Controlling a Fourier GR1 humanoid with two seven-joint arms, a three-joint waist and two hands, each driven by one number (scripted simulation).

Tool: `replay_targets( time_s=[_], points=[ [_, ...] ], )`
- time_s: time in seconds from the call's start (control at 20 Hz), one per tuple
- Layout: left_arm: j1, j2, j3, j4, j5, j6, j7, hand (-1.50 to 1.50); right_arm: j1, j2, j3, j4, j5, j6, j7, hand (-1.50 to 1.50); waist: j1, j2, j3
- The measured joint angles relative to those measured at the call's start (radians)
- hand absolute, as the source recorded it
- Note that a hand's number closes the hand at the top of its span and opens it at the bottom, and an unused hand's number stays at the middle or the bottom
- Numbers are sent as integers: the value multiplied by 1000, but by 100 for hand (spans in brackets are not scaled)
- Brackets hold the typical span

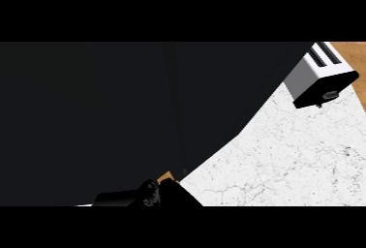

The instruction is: Pick up the wine, place it into the cabinet and close the cabinet

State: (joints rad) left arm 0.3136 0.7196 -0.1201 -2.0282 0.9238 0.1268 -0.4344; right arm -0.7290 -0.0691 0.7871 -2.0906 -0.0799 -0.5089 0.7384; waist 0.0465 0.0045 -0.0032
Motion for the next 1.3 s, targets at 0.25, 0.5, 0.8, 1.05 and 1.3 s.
replay_targets(
  time_s=[0.25,0.5,0.8,1.05,1.3],
  points=[
    [-20,-17,14,30,-5,-8,9,-150,-229,48,-121,249,-104,-8,-61,150,-2,1,1],
    [-20,-44,15,50,-23,-23,3,-150,-396,61,-204,470,-93,27,-133,150,-11,-1,1],
    [-35,-63,41,48,-34,-15,26,-150,-473,54,-297,692,-111,91,-244,150,-20,-1,2],
    [-35,-68,65,49,-43,-30,51,-150,-476,61,-370,831,-133,182,-363,150,-22,-12,3],
    [-50,-88,58,41,-64,-14,73,-150,-477,66,-403,901,-145,254,-446,150,-21,-28,2]
  ],
)
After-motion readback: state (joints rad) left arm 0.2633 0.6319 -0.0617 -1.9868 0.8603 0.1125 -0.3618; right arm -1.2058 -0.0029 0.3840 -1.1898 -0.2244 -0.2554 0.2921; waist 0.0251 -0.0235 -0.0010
